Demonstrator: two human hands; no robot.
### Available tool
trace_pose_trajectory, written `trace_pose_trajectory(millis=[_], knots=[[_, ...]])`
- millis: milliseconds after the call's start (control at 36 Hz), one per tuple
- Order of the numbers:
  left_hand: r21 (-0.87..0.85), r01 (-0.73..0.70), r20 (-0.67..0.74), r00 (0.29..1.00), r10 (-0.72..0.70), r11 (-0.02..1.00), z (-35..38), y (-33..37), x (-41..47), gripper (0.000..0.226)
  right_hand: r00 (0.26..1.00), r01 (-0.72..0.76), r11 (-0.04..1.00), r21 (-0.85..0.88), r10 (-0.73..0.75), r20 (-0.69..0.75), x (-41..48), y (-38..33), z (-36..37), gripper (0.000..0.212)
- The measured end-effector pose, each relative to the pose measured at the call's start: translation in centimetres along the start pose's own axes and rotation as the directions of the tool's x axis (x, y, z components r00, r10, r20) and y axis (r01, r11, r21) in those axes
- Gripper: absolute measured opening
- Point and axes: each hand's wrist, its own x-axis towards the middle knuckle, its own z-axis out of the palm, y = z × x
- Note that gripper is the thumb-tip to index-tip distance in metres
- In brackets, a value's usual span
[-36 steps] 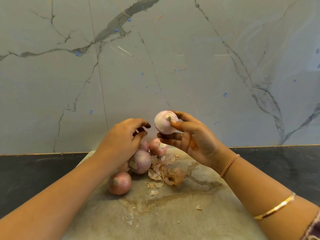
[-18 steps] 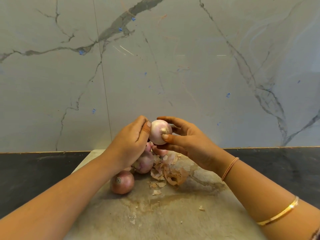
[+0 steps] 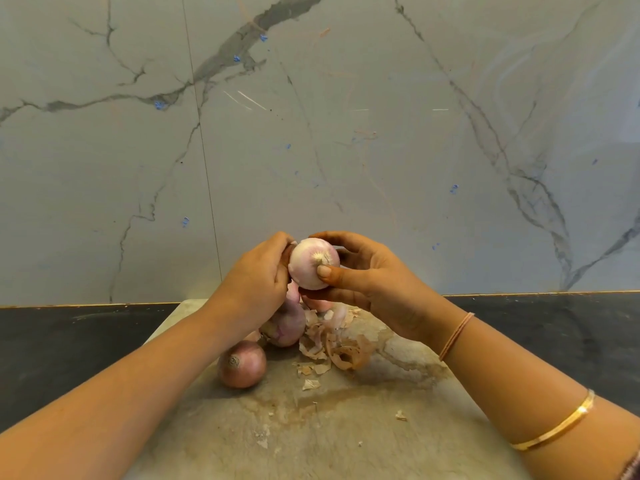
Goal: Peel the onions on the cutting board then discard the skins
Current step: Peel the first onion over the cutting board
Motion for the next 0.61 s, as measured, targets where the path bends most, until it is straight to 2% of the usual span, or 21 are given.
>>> trace_pose_trajectory(millis=[139,278,361,444,556,611], knots=[[-0.006,-0.026,-0.053,0.998,0.026,1.000,0.0,0.0,0.0,0.016,1.000,0.006,0.999,0.052,-0.005,-0.012,0.0,0.0,-0.1,0.034],[0.071,0.018,-0.030,0.999,-0.016,0.997,0.4,-0.2,-0.1,0.015,0.999,-0.007,0.994,0.106,0.010,-0.034,0.1,0.1,-0.5,0.034],[0.141,0.077,0.006,0.997,-0.078,0.987,0.3,-0.8,0.1,0.018,0.998,-0.006,0.977,0.212,0.018,-0.055,0.1,-0.2,-0.8,0.033],[0.197,0.060,0.042,0.997,-0.069,0.979,0.3,-1.4,0.1,0.021,0.997,-0.010,0.974,0.225,0.026,-0.067,0.0,-0.3,-0.8,0.029],[0.105,-0.002,-0.029,1.000,0.005,0.994,0.1,-0.9,0.0,0.029,0.997,-0.040,0.973,0.228,0.054,-0.052,0.2,0.0,-0.8,0.034],[-0.004,-0.004,-0.109,0.994,0.003,1.000,0.0,-0.2,-0.1,0.022,0.997,-0.054,0.969,0.241,0.064,-0.035,0.2,0.1,-0.7,0.035]])
